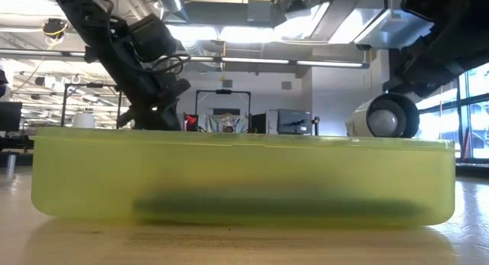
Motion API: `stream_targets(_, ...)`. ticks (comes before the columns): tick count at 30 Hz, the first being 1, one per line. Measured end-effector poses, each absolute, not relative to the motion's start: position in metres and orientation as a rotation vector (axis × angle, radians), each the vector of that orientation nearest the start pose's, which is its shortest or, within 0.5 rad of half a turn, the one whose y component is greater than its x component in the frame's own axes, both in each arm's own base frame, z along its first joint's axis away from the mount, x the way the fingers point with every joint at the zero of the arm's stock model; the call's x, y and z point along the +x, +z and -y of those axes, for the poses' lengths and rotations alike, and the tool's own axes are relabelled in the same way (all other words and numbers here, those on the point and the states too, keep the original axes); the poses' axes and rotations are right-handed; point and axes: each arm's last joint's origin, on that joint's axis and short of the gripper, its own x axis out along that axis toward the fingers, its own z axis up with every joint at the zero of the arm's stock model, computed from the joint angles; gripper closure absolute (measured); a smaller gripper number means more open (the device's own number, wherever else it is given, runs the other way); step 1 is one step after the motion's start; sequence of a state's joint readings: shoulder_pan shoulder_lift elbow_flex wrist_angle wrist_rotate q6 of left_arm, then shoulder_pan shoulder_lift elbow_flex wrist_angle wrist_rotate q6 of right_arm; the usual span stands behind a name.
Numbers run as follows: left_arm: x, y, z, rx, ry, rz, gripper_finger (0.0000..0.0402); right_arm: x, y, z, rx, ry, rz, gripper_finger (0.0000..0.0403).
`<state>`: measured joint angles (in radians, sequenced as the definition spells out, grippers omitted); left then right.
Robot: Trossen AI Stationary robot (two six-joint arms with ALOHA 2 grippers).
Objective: Pick & place school supplies into a supply box
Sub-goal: Put the black pen into the yellow supply box
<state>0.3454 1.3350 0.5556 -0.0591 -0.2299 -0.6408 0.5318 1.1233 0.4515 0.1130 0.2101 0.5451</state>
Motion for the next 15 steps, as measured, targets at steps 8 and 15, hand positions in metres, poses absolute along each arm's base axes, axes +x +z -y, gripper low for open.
stream_targets(8,0.22,0.157,-0.086,-0.627,0.787,-0.688,0.0219,0.176,0.186,-0.097,0.272,0.119,-0.661,0.0259)
stream_targets(15,0.222,0.158,-0.084,-0.653,0.727,-0.694,0.0178,0.17,0.195,-0.092,0.283,0.072,-0.606,0.0259)
